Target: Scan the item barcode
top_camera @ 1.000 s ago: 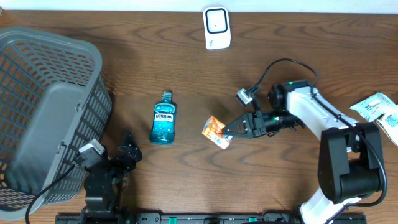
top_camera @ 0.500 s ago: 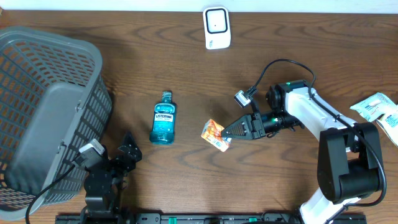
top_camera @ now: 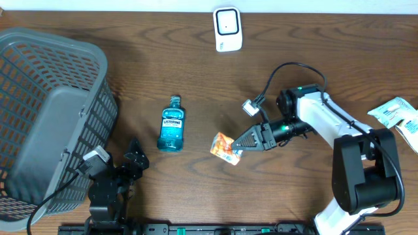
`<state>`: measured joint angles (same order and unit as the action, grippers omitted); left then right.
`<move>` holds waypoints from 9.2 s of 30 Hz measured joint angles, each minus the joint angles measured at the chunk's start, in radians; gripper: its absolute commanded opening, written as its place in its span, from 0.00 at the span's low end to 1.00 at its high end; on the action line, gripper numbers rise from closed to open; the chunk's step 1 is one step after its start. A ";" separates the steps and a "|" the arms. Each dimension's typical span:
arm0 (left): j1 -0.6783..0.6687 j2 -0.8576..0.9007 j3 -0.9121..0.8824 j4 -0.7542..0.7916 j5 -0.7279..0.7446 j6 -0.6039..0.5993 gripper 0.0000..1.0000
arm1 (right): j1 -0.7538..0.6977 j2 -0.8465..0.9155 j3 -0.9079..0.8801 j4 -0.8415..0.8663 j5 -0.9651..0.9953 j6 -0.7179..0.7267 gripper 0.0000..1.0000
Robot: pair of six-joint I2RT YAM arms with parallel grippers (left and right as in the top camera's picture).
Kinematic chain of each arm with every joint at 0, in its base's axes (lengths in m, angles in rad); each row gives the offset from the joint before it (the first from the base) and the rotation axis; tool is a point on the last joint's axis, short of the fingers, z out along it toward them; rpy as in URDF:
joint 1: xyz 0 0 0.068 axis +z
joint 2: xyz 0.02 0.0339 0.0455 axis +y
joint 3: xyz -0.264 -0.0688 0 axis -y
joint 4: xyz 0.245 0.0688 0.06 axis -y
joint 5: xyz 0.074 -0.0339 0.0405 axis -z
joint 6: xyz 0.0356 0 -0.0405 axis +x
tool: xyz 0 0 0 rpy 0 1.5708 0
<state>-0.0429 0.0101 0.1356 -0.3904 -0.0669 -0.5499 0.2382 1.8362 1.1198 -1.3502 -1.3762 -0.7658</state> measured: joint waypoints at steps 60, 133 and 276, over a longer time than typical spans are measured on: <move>0.000 0.000 0.000 0.000 0.000 0.000 0.98 | 0.158 0.422 0.862 1.017 1.680 0.810 0.01; 0.000 0.000 0.000 0.000 0.000 0.000 0.98 | -0.695 0.484 0.962 0.218 1.687 1.181 0.63; 0.000 0.000 0.000 0.000 0.000 0.000 0.98 | 0.391 0.237 1.146 -0.342 1.575 1.439 0.99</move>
<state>-0.0429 0.0101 0.1356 -0.3904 -0.0669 -0.5499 0.6292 2.0731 2.2662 -1.6924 0.1989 0.6735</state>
